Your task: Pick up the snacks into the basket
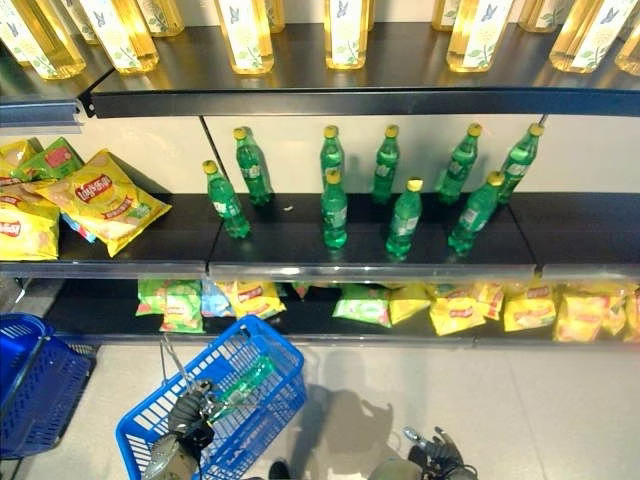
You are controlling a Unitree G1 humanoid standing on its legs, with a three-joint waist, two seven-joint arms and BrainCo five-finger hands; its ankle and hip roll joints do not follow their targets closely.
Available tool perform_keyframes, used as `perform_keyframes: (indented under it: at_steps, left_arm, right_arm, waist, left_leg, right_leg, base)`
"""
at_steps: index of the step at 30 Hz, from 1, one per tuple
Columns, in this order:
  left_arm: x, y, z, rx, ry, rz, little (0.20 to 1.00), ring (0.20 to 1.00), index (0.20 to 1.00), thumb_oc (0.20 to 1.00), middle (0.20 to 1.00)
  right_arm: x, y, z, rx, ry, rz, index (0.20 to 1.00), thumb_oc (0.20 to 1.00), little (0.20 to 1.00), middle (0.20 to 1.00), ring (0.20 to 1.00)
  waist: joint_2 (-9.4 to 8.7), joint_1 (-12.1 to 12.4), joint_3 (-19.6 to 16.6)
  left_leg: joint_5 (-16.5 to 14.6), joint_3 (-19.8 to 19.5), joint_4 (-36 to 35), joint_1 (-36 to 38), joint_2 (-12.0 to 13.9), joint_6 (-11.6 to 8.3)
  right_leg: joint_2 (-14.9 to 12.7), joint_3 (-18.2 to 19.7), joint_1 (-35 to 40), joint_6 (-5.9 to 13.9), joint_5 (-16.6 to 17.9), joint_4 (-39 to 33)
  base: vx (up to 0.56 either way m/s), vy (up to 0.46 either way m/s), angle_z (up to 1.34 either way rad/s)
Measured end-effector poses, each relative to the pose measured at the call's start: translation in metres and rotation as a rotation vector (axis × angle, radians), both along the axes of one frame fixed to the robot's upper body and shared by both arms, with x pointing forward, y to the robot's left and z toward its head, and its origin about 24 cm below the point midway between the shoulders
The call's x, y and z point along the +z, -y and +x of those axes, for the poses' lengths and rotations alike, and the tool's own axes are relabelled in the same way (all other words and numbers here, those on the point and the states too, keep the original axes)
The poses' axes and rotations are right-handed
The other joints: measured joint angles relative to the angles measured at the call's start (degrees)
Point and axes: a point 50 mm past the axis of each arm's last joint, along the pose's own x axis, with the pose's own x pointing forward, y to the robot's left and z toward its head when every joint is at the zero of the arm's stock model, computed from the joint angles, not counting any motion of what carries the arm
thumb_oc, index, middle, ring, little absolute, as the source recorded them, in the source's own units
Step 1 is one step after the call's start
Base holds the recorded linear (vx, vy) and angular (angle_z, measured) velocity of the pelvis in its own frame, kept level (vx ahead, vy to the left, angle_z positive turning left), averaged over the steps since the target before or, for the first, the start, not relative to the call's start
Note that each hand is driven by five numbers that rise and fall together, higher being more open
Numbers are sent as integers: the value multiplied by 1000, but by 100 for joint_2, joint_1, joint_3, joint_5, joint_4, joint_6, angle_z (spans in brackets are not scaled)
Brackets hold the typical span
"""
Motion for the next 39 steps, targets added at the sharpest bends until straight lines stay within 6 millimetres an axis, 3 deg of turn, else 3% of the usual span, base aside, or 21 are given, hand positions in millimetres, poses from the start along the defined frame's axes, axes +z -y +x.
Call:
perform_keyframes:
  at_steps: [2, 3, 4, 5, 6, 8, 12, 14, 15, 16, 17, 19, 23, 25, 26, 27, 30, 31, 34, 36, 39]
  left_arm:
    - [2, -5, 3, 18, 13, 8, 200, 200, 200, 200, 200]
    - [3, -7, 3, 34, 16, 7, 200, 200, 200, 200, 200]
    - [3, -6, 4, 35, 17, 4, 200, 200, 200, 200, 200]
    - [3, -4, 6, 27, 20, -1, 200, 200, 200, 200, 200]
    - [2, 4, 9, 11, 24, -16, 200, 200, 200, 200, 200]
    - [2, 13, 6, -16, 30, -38, 200, 200, 200, 200, 200]
    - [-3, 21, -4, -8, 8, -74, 200, 200, 200, 200, 200]
    - [-3, 21, -3, 2, 9, -93, 200, 200, 200, 200, 200]
    - [-1, 21, 0, -2, 16, -89, 200, 200, 200, 200, 200]
    - [-1, 19, 0, -1, 16, -87, 200, 200, 200, 200, 200]
    - [-1, 19, -1, -1, 14, -86, 200, 200, 200, 200, 200]
    - [-1, 24, 3, -34, 19, -82, 200, 200, 200, 200, 200]
    - [2, 26, 9, -64, 31, -65, 200, 200, 200, 200, 200]
    - [1, 29, 10, -65, 31, -74, 200, 200, 200, 200, 200]
    - [1, 30, 10, -67, 33, -76, 200, 200, 200, 200, 200]
    - [0, 36, 9, -70, 27, -92, 200, 200, 200, 200, 200]
    - [0, 35, 11, -50, 33, -113, 200, 200, 200, 200, 200]
    - [1, 29, 12, -51, 30, -94, 200, 200, 200, 200, 200]
    - [0, 9, 7, -56, -1, -36, 200, 200, 200, 200, 200]
    - [0, 8, 5, -70, -7, -25, 200, 200, 200, 200, 200]
    - [-1, 10, 3, -84, -7, -29, 200, 200, 200, 200, 200]
  right_arm:
    - [-1, -2, 0, 10, -2, 7, 1000, 1000, 1000, 1000, 1000]
    - [0, -3, 1, 23, 0, 9, 1000, 1000, 1000, 1000, 1000]
    - [-1, -3, 1, 24, -2, 9, 1000, 1000, 1000, 1000, 1000]
    - [-2, -2, -3, 25, -16, 8, 1000, 1000, 1000, 1000, 1000]
    - [-1, 3, -7, 12, -23, -1, 1000, 1000, 1000, 1000, 1000]
    - [-1, 9, -14, -1, -39, -12, 1000, 1000, 1000, 1000, 1000]
    - [1, 10, 0, 6, -10, -14, 1000, 1000, 1000, 1000, 1000]
    - [3, 9, 6, 8, 3, -14, 1000, 1000, 1000, 1000, 1000]
    - [4, 8, 12, 13, 15, -11, 1000, 1000, 1000, 1000, 1000]
    - [3, 5, 13, 14, 17, -5, 1000, 1000, 1000, 1000, 1000]
    - [4, 7, 12, 13, 15, -10, 1000, 1000, 1000, 1000, 1000]
    - [2, 13, 0, -9, -10, -23, 1000, 1000, 1000, 1000, 1000]
    - [0, 17, -16, -16, -47, -30, 1000, 1000, 1000, 1000, 1000]
    - [-1, 20, -26, -23, -71, -37, 1000, 1000, 1000, 1000, 1000]
    - [0, 26, -30, -24, -79, -51, 1000, 1000, 1000, 1000, 1000]
    - [2, 35, -34, -36, -84, -72, 1000, 1000, 1000, 1000, 1000]
    - [4, 42, -35, -56, -82, -85, 1000, 1000, 1000, 1000, 1000]
    - [1, 32, -33, -83, -72, -53, 1000, 1000, 1000, 1000, 1000]
    - [-8, 2, -35, -130, -74, 38, 1000, 1000, 1000, 1000, 1000]
    - [-6, 3, -30, -160, -50, 42, 1000, 1000, 1000, 1000, 1000]
    - [-1, 14, -18, -161, -15, 16, 1000, 1000, 1000, 1000, 1000]
  waist:
    - [11, 10, 18]
    - [12, 4, 15]
    - [0, -7, 8]
    - [-43, -175, -13]
    - [7, -260, -9]
    - [113, -194, -44]
    - [102, 41, -48]
    - [6, 55, -22]
    - [-223, 39, 56]
    - [-348, 67, 21]
    - [-392, 74, 5]
    - [-201, 0, -42]
    - [-70, -241, -33]
    - [34, -306, -40]
    - [110, -285, -49]
    - [301, -307, -41]
    - [332, -294, -61]
    - [90, -307, -62]
    - [-422, -282, -189]
    - [-438, -255, -200]
    - [-347, -237, -127]
  left_leg:
    - [22, -259, 20, -7, 143, -45]
    - [31, -594, 21, -14, 233, -89]
    - [30, -806, 21, -20, 239, -101]
    - [64, -1181, 25, -71, 184, -162]
    - [82, -1243, 24, -38, 151, -174]
    - [95, -1186, 36, 58, 125, -189]
    - [86, -1136, 405, 9, 67, -233]
    - [78, -1149, 715, -149, 48, -274]
    - [64, -1119, 1195, -473, -21, -406]
    - [-3, -930, 1239, -596, 4, -397]
    - [25, -816, 998, -614, 258, -424]
    - [138, -908, 822, -666, 973, -538]
    - [485, -864, 616, -700, 1890, -744]
    - [659, -844, 573, -636, 2064, -835]
    - [883, -845, 571, -577, 2038, -747]
    - [1127, -883, 714, -572, 2115, -999]
    - [494, -906, 375, -363, 1851, -1363]
    - [298, -810, 346, -350, 1555, -1395]
    - [200, -544, 387, -330, 972, -1138]
    - [154, -441, 403, -274, 805, -1006]
    - [-69, -193, 388, -257, 331, -653]
  right_leg:
    - [711, 236, -163, -106, -801, 433]
    - [1291, 331, -201, -431, -1083, 417]
    - [1558, 428, -128, -520, -1117, 145]
    - [1973, 1036, 230, -891, -937, -676]
    - [2018, 1050, 499, -1119, -823, -955]
    - [2041, 1133, 647, -1127, -775, -1104]
    - [1993, 1186, 919, -1091, -760, -1357]
    - [1915, 1236, 898, -1080, -785, -1349]
    - [1666, 1249, 850, -1273, -793, -1337]
    - [1574, 1218, 817, -1259, -761, -1384]
    - [1572, 1151, 800, -1205, -756, -1387]
    - [1663, 966, 797, -1203, -794, -1314]
    - [1536, 881, 615, -969, -924, -909]
    - [1386, 888, 579, -690, -982, -699]
    - [1378, 908, 511, -551, -1064, -561]
    - [1166, 977, 481, -340, -1115, -449]
    - [717, 1251, 328, 226, -1114, -221]
    - [384, 1305, 345, 438, -1017, -301]
    - [-189, 1155, 552, 440, -528, -650]
    - [-403, 1195, 494, 337, -220, -637]
    - [-777, 980, 245, 100, 704, -632]
  base:
    - [96, 147, -3]
    - [64, 69, 11]
    - [111, 99, 67]
    - [57, 20, 112]
    - [50, 23, 127]
    - [14, -24, 44]
    - [-23, -22, 2]
    - [-73, 84, 2]
    - [-16, 72, -11]
    - [77, 142, -24]
    - [100, 176, -9]
    - [100, 263, 2]
    - [83, 340, -3]
    - [93, 339, 3]
    - [139, 461, -2]
    - [182, 581, 0]
    - [157, 440, 2]
    - [129, 418, 6]
    - [101, 432, 11]
    - [63, 468, -13]
    - [66, 524, -34]
